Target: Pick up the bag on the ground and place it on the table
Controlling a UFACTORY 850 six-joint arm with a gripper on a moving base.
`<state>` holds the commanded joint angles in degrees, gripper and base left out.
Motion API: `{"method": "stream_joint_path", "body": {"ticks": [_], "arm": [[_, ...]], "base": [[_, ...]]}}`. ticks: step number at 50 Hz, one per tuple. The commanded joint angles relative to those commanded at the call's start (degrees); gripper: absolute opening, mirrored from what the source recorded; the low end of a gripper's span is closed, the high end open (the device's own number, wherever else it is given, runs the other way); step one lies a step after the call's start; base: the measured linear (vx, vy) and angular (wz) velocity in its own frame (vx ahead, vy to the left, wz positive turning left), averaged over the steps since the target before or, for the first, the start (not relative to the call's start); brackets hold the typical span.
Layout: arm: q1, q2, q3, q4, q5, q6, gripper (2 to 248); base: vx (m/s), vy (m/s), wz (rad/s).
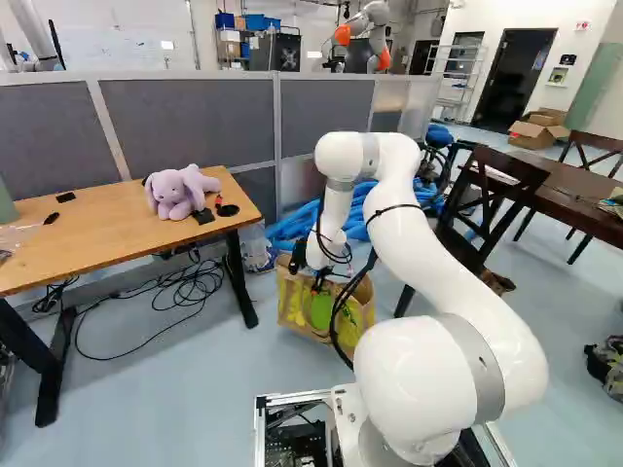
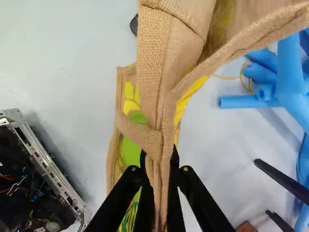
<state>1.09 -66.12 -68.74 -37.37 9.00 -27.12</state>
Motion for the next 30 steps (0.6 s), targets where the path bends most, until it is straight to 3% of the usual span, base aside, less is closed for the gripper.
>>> {"method": "stream_joint_path", "body": {"ticks": [30], "arm": [[-0.8,6.2,4.0,4.9,-3.5,0.0,23]], "base": [[0.0,0.0,0.0]]}}
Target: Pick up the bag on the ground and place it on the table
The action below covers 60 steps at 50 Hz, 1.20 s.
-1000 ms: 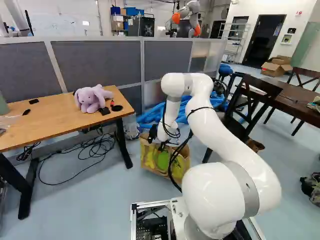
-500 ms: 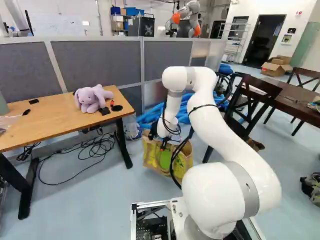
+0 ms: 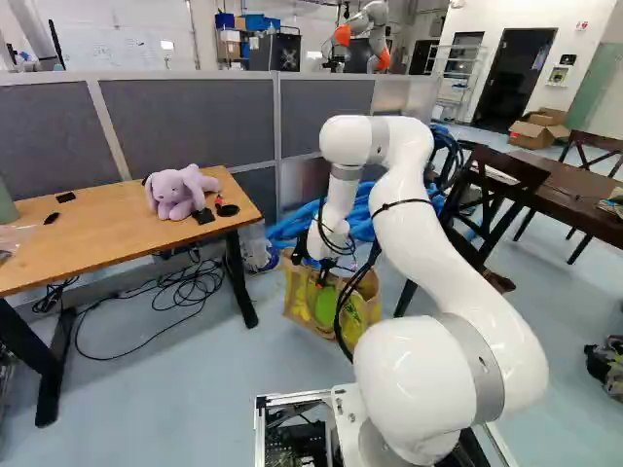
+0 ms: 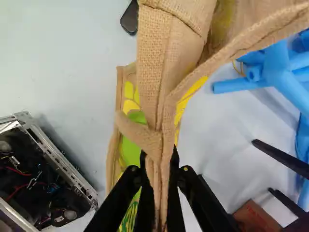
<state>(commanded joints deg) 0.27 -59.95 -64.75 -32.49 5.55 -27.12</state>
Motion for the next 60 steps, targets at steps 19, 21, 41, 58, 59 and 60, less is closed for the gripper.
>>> {"method": "stream_joint_path", "body": {"ticks": [19,21,41,58,59,60], "arm": [[-0.1,3.7,1.7,2.7,-2.9,0.0,23],[-0.1,4.0,1.9,2.9,-3.2,0.0,23],[-0.1,7.8,3.3,5.0,-6.6,0.0,23],[-0.1,10.8,4.2,6.7,-8.7,0.0,23],[-0.1,11.0,4.2,6.8,-8.7,0.0,23],[-0.1,11.2,4.2,6.8,-8.7,0.0,23]], "base": [[0.0,0.0,0.0],[0.0,0.0,0.0],[0.0,0.0,0.0],[0.0,0.0,0.0],[0.0,0.0,0.0],[0.0,0.0,0.0]]}}
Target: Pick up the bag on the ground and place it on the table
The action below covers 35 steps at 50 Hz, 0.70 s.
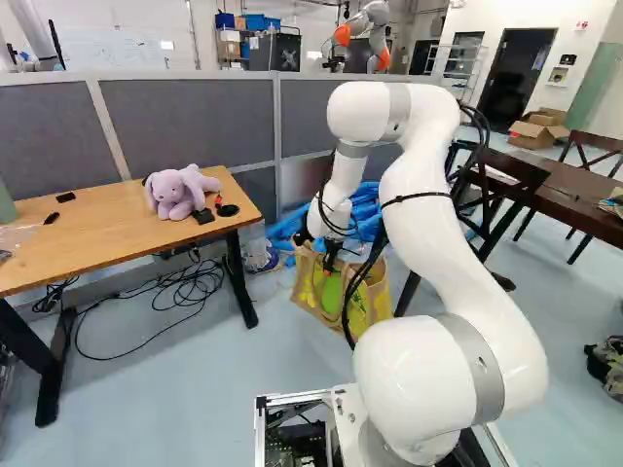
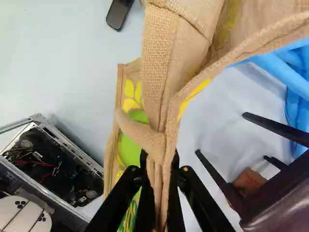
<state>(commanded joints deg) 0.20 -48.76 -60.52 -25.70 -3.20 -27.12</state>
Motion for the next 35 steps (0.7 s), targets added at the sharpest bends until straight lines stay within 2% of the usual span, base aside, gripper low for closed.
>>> {"method": "stream_joint_path", "body": {"ticks": [19,35], "arm": [[0.7,2.7,-0.5,1.0,-2.8,0.0,23],[2.7,5.2,-0.3,3.4,-5.3,0.0,23]], "base": [[0.0,0.0,0.0],[0.0,0.0,0.0]]}}
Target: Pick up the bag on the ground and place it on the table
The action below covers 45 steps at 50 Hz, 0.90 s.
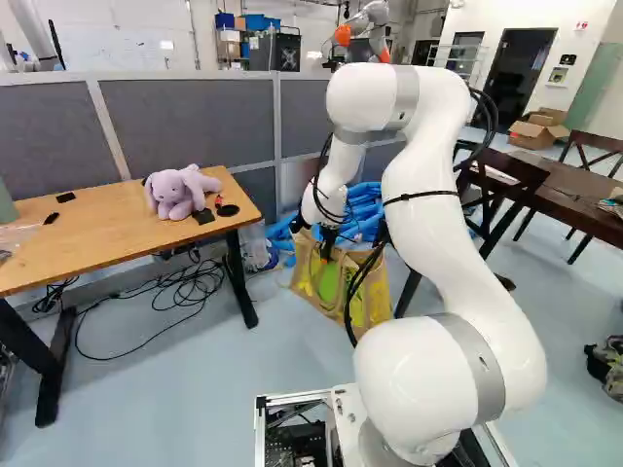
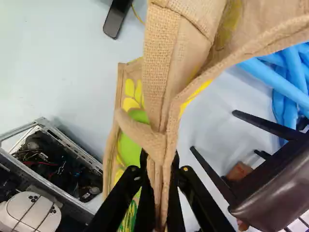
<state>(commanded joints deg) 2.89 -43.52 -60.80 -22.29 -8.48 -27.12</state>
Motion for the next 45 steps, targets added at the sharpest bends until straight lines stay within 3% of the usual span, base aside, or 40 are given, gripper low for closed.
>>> {"method": "stream_joint_path", "body": {"ticks": [17,45], "arm": [[2.0,3.0,0.7,4.2,-0.9,0.0,23],[2.5,8.2,2.5,12.4,-4.5,0.0,23]], "base": [[0.0,0.0,0.0],[0.0,0.0,0.0]]}}
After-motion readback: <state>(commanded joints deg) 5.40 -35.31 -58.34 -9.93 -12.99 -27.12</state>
